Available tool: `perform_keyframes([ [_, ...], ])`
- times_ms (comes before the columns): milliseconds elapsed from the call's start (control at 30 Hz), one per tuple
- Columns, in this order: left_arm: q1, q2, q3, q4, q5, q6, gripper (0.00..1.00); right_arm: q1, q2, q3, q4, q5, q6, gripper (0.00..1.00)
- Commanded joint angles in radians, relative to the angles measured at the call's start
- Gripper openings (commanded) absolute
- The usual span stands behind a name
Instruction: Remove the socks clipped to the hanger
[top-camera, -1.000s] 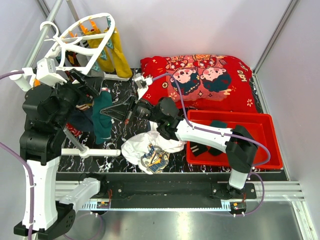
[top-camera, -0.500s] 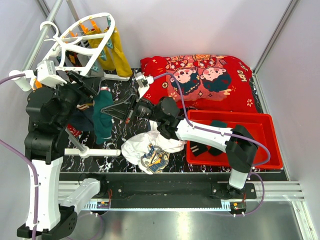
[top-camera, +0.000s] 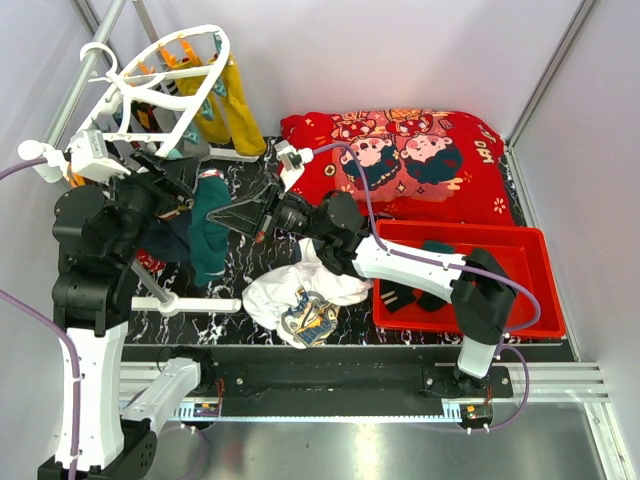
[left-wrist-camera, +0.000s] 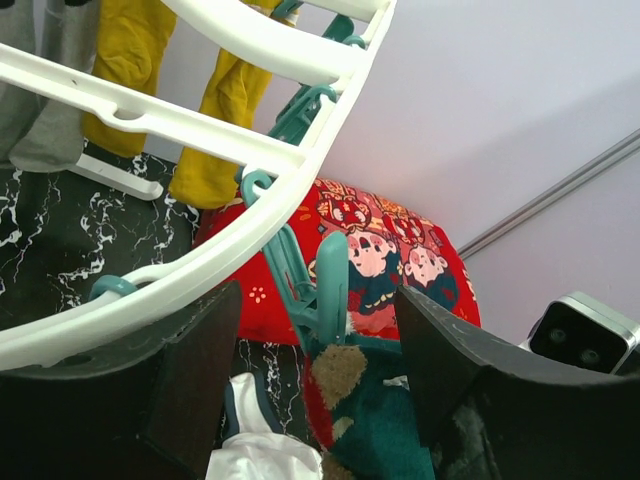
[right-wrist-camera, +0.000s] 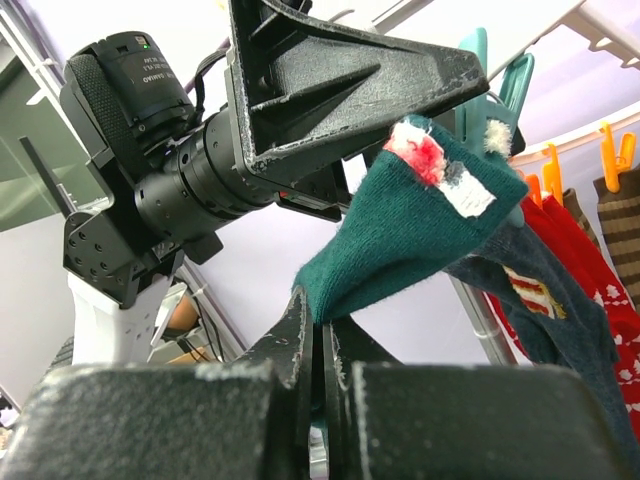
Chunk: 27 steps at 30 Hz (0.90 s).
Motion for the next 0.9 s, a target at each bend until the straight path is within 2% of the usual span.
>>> perform_keyframes([
  [0, 0.015, -0.01, -0.005, 0.09, 0.005, -0.008, 0.68, -0.005, -0.011, 0.005, 0.076, -0.026, 0.028, 0.0],
  [300, 0.055, -0.013, -0.024, 0.119, 0.039, -0.035, 0.65, -0.011, -0.005, 0.0, 0.08, -0.03, 0.036, 0.0],
  [500, 0.072, -0.01, -0.04, 0.175, 0.114, -0.074, 0.64, -0.014, -0.001, -0.001, 0.085, -0.034, 0.042, 0.0],
  [567, 0.076, -0.014, -0.051, 0.184, 0.119, -0.081, 0.61, -0.016, -0.003, -0.004, 0.088, -0.034, 0.043, 0.0],
  [667, 0.081, -0.024, -0.059, 0.19, 0.119, -0.087, 0.51, -0.019, -0.001, -0.006, 0.088, -0.035, 0.043, 0.0],
  [700, 0.081, -0.025, -0.059, 0.19, 0.114, -0.089, 0.44, -0.017, -0.001, -0.007, 0.088, -0.035, 0.043, 0.0],
  [867, 0.082, -0.028, -0.05, 0.179, 0.101, -0.087, 0.33, -0.02, 0.003, -0.024, 0.111, -0.032, 0.062, 0.0],
])
